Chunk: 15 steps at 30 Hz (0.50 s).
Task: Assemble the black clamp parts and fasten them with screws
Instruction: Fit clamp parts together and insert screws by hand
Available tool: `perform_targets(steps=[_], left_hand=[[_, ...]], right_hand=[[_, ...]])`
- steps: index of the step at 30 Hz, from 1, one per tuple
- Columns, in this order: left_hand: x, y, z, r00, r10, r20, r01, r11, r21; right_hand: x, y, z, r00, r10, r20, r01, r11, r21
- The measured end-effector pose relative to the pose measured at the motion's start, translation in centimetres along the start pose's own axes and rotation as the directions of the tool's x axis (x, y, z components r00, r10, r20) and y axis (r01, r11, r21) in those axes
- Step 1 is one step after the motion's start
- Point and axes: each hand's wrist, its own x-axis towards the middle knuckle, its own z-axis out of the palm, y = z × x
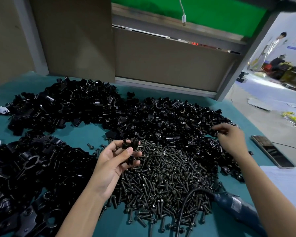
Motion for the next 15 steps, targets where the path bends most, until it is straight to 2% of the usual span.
perform_targets(steps=[3,7,9,12,15], left_hand=[[0.0,0.1,-0.2,1.000,0.008,-0.004,-0.008,1.000,-0.007],[0.1,0.1,-0.2,1.000,0.006,-0.010,-0.006,1.000,-0.004],[0.1,0.1,-0.2,1.000,0.003,-0.009,-0.003,1.000,-0.006],[0.1,0.1,-0.2,1.000,0.003,-0.009,-0.003,1.000,-0.014],[0.1,0.2,-0.2,1.000,0.007,-0.004,-0.007,1.000,-0.020]], right_hand=[[0.0,-3.6,2.2,0.989,-0.108,0.102,0.099,0.991,0.095],[-1.7,-8.0,5.6,0.927,-0.281,0.247,0.264,0.959,0.101],[-2.5,-9.7,7.4,0.895,-0.326,0.306,0.329,0.943,0.044],[-3.2,-11.1,9.7,0.882,-0.285,0.376,0.369,0.913,-0.172],[-3.2,-11.7,10.8,0.895,-0.272,0.353,0.378,0.882,-0.280]])
